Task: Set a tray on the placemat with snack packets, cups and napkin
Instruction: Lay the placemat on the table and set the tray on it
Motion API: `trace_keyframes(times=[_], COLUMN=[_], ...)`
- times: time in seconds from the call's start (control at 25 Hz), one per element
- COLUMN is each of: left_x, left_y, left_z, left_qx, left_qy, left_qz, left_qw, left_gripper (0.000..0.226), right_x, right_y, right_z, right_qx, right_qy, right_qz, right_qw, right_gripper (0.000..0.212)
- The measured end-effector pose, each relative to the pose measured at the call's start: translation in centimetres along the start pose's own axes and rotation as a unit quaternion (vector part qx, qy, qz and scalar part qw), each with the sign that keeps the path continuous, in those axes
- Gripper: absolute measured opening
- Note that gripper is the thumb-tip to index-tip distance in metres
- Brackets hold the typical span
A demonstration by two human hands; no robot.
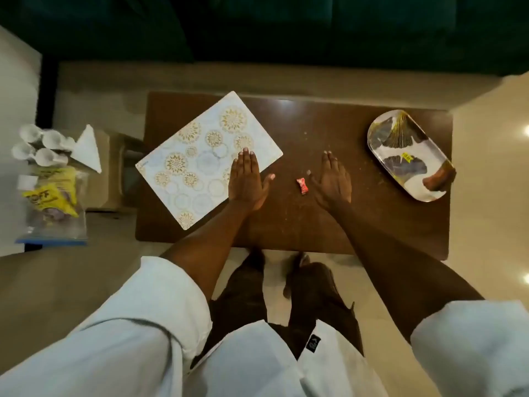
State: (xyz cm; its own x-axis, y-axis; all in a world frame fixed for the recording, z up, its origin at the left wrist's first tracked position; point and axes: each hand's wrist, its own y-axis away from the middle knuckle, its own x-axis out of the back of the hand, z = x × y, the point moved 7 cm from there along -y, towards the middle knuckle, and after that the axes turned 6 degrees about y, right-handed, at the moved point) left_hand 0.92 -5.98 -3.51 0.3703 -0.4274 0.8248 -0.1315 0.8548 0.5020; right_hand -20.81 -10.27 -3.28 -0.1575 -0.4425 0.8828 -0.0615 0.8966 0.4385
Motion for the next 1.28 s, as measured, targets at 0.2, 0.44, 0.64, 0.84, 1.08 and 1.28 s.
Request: trace_keyframes(times=[0.2, 0.44, 0.64, 0.84, 1.08, 1.28], left_x=[-3.8, -13.1, -19.7, -21.4, -23.9, -30.1], left_y=[-6.5, -11.0, -11.3, -12.0, -11.9, -8.2], left_z=[-0.1, 1.8, 4.2, 7.8, 20.7, 31.9], left_qx=[0.011, 0.138, 0.245, 0.186, 0.028, -0.061], left_qy=[0.021, 0.338, 0.422, 0.414, 0.276, 0.237], left_qz=[-0.018, -0.112, -0.069, -0.06, -0.128, -0.22], left_qw=[1.0, 0.924, 0.87, 0.889, 0.952, 0.944], left_gripper=[0.081, 0.028, 0.023, 0.017, 0.013, 0.018], right_x=[-6.8, -13.8, -16.1, -16.1, -16.0, -17.4], right_y=[-2.8, -6.2, -8.6, -8.2, -4.1, 1.3], right_z=[1.9, 4.0, 5.0, 8.4, 20.2, 31.8], right_qx=[-0.04, -0.103, -0.115, -0.121, -0.31, -0.483], right_qy=[-0.017, -0.105, -0.144, -0.177, -0.273, -0.341], right_qz=[-0.068, -0.132, -0.094, -0.051, 0.027, 0.056], right_qw=[0.997, 0.98, 0.978, 0.975, 0.91, 0.805], right_gripper=[0.048, 0.042, 0.028, 0.026, 0.015, 0.018])
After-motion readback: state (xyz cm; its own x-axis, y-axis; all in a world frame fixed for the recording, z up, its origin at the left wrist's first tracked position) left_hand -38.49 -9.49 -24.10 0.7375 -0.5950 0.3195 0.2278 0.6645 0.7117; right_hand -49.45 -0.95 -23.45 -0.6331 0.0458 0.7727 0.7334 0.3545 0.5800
